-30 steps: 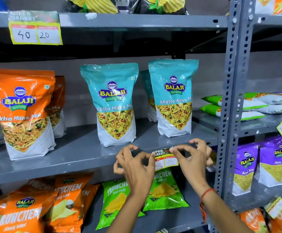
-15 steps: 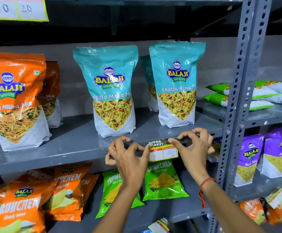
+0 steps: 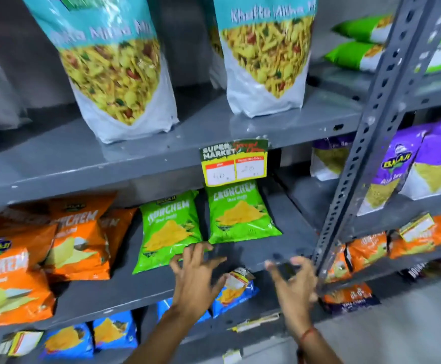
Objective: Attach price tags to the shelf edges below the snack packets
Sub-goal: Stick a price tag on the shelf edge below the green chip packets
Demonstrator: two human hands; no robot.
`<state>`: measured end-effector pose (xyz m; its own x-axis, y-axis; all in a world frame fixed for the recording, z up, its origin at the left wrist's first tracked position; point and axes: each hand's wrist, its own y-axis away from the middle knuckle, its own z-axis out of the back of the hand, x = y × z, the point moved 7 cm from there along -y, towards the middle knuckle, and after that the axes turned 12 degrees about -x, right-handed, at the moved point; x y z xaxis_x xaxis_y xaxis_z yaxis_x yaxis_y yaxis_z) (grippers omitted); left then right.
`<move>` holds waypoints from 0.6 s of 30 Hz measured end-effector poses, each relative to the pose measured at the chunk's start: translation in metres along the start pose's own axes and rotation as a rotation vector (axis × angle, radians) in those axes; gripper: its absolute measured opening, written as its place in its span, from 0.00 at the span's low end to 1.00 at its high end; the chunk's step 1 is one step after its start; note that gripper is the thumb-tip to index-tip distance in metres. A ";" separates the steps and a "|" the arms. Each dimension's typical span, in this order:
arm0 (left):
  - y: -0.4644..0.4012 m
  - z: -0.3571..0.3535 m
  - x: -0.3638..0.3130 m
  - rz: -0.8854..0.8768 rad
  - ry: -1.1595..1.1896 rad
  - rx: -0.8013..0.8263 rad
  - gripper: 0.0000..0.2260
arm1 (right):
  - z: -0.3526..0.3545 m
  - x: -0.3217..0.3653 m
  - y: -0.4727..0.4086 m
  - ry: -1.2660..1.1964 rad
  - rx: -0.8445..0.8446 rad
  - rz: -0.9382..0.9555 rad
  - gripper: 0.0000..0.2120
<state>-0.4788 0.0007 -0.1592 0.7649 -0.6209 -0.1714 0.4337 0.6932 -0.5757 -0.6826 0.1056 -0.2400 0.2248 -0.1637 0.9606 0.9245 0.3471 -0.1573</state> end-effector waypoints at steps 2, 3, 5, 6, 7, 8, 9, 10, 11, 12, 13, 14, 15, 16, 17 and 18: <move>0.002 -0.028 -0.001 -0.026 -0.045 0.118 0.18 | -0.027 -0.057 0.021 0.084 0.174 -0.174 0.26; 0.000 -0.038 -0.003 -0.034 -0.051 0.146 0.18 | -0.040 -0.079 0.028 0.121 0.232 -0.209 0.25; -0.004 -0.055 -0.006 -0.069 -0.055 0.174 0.18 | -0.057 -0.102 0.032 0.160 0.285 -0.201 0.21; -0.007 -0.060 -0.008 -0.093 -0.055 0.175 0.17 | -0.063 -0.108 0.031 0.170 0.300 -0.181 0.17; -0.009 -0.065 -0.010 -0.114 -0.049 0.172 0.16 | -0.068 -0.114 0.030 0.182 0.327 -0.175 0.14; -0.010 -0.069 -0.012 -0.129 -0.039 0.160 0.14 | -0.073 -0.118 0.029 0.189 0.355 -0.165 0.13; -0.011 -0.072 -0.013 -0.138 -0.025 0.140 0.12 | -0.075 -0.124 0.027 0.164 0.342 -0.166 0.14; -0.012 -0.074 -0.014 -0.141 -0.013 0.122 0.09 | -0.075 -0.126 0.024 0.112 0.280 -0.166 0.16; -0.013 -0.075 -0.015 -0.144 -0.007 0.109 0.08 | -0.073 -0.126 0.023 0.048 0.224 -0.173 0.17; -0.013 -0.077 -0.015 -0.145 -0.007 0.101 0.07 | -0.073 -0.125 0.023 0.002 0.195 -0.179 0.18; -0.013 -0.079 -0.015 -0.143 -0.011 0.096 0.06 | -0.074 -0.124 0.024 -0.026 0.187 -0.181 0.17; -0.014 -0.080 -0.015 -0.139 -0.013 0.091 0.06 | -0.074 -0.119 0.025 -0.036 0.178 -0.181 0.17; -0.015 -0.080 -0.015 -0.132 -0.012 0.088 0.05 | -0.074 -0.115 0.024 -0.043 0.173 -0.182 0.17; -0.016 -0.079 -0.015 -0.126 -0.011 0.085 0.04 | -0.074 -0.114 0.024 -0.039 0.165 -0.188 0.16; -0.016 -0.079 -0.015 -0.119 -0.014 0.082 0.03 | -0.073 -0.112 0.024 -0.045 0.160 -0.188 0.17; -0.016 -0.079 -0.015 -0.108 -0.015 0.081 0.03 | -0.072 -0.109 0.023 -0.047 0.149 -0.176 0.16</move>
<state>-0.5343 -0.0301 -0.2102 0.7188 -0.6880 -0.0998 0.5500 0.6506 -0.5237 -0.6640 0.0652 -0.3649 0.0464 -0.1915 0.9804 0.8916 0.4505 0.0458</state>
